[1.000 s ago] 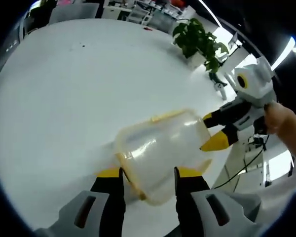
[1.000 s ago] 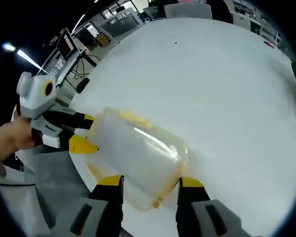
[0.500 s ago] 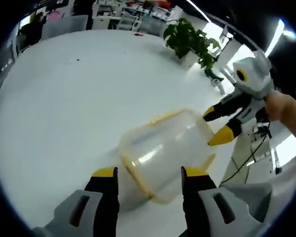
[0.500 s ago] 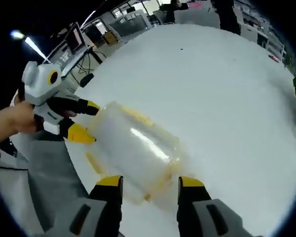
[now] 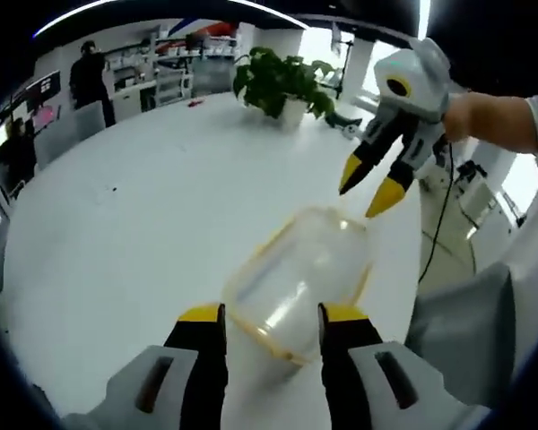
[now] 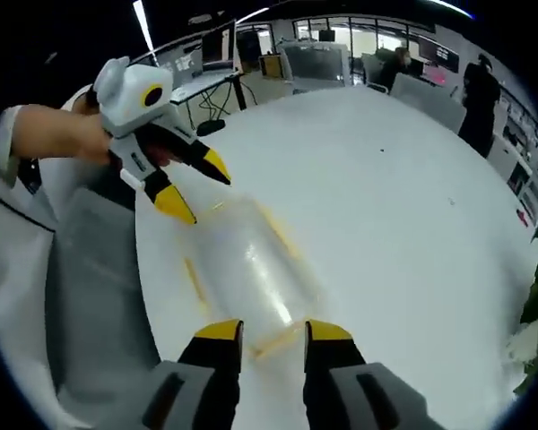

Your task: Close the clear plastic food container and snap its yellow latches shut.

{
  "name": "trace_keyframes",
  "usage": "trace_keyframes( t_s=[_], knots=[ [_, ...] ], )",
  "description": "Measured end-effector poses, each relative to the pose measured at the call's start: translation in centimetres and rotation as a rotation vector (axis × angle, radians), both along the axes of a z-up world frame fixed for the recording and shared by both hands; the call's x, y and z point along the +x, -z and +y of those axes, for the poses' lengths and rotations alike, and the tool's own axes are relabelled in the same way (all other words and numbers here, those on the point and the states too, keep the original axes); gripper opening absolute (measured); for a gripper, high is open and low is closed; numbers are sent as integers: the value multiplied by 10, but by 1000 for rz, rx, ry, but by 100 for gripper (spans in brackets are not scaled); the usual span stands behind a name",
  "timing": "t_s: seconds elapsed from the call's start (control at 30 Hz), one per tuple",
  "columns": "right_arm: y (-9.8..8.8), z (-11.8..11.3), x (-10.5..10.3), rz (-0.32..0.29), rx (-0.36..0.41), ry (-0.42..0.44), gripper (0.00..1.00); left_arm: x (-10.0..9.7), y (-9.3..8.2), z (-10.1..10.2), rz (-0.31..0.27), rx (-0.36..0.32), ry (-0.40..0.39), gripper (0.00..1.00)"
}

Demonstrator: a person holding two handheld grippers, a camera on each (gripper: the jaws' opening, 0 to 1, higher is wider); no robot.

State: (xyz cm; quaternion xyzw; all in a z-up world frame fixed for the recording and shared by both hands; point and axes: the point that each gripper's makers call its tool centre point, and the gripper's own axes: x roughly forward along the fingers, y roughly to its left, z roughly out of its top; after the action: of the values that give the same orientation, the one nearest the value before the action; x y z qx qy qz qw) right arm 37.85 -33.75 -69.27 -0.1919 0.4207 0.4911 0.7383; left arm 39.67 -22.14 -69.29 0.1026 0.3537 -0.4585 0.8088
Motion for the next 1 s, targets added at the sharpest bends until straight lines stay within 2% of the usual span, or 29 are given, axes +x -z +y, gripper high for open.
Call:
trace_keyframes(
  t_s=[0.07,0.17,0.33,0.4,0.53,0.57,0.67,0.8,1.0],
  knots=[
    [-4,8,-3,-21,21,-34,20,0,-5,-4,-28,-14,40,32],
    [-10,18,-8,-32,60,-71,18,-4,-7,-12,-42,-17,93,31],
    [-13,29,-11,-37,86,-102,14,-9,-10,-23,-48,-45,151,22],
    [-13,33,-10,-49,90,-114,12,-11,-10,-29,-63,-52,174,20],
    [-13,40,-6,-69,100,-126,10,-14,-5,-36,-69,-39,206,15],
    [-15,43,-4,-89,116,-140,8,-15,-5,-39,-76,-46,230,12],
    [-16,52,-1,-100,160,-157,6,-12,1,-40,-98,-15,235,12],
    [-8,56,8,-116,142,-151,3,-18,7,-46,-96,-5,266,7],
    [-1,62,10,-109,139,-179,0,-31,9,-54,-101,-1,326,0]
  ],
)
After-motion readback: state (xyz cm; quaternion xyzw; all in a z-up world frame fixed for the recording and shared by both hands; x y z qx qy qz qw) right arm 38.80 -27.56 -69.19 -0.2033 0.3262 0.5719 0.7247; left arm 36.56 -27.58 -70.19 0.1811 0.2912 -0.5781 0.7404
